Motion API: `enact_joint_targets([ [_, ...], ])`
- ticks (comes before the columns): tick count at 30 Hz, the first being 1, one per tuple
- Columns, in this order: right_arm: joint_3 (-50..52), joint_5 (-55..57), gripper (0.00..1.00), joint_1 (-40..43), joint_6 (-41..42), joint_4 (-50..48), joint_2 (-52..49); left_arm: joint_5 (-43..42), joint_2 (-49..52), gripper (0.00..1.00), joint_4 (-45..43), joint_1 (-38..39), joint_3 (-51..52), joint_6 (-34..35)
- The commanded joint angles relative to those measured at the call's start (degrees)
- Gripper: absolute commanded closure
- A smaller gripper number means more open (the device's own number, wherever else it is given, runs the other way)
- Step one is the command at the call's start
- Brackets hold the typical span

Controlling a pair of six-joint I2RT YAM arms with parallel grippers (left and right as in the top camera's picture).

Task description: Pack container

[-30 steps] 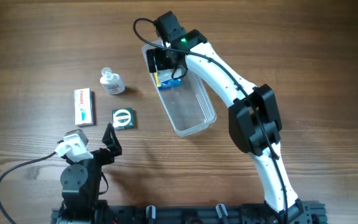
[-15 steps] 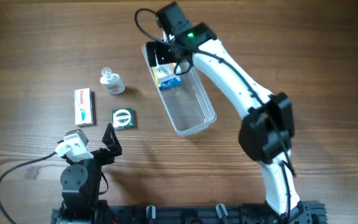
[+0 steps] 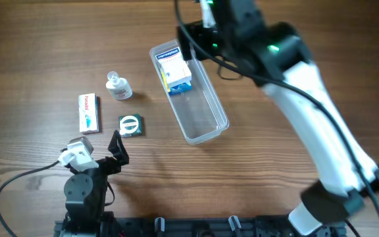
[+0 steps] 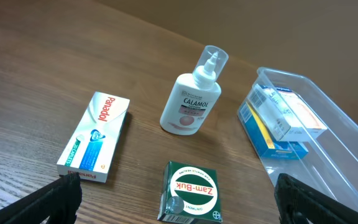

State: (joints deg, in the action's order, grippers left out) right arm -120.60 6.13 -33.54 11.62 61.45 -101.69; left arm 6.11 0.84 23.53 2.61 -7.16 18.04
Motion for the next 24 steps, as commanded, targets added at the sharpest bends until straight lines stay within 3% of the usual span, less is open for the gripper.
enact_joint_targets([
  [1,-1.01,9.11,0.00,0.17,-1.84,3.89,6.16,-0.09,-0.37,0.00,-0.22,-0.22,0.24,-1.14],
  [7,-1.01,9.29,0.00,0.17,-8.46,12.81,13.05,-0.09,-0.35,0.00,-0.22,-0.22,0.24,-1.14],
  [12,-1.01,9.29,0.00,0.17,-13.33,13.35,16.63,-0.09,-0.37,0.00,-0.22,-0.22,0.24,-1.14],
  [16,-1.01,9.33,0.00,0.17,-11.98,15.04,17.75,-0.09,-0.37,0.00,-0.22,-0.22,0.24,-1.14],
  [21,-1.01,14.03,0.00,0.17,-2.36,19.06,21.51,-0.09,-0.37,0.00,-0.22,-0.22,0.24,-1.14],
  [24,-0.79,14.58,0.00,0.17,-2.71,19.98,25.29,-0.09,-0.37,0.00,-0.22,-0.22,0.24,-1.14],
])
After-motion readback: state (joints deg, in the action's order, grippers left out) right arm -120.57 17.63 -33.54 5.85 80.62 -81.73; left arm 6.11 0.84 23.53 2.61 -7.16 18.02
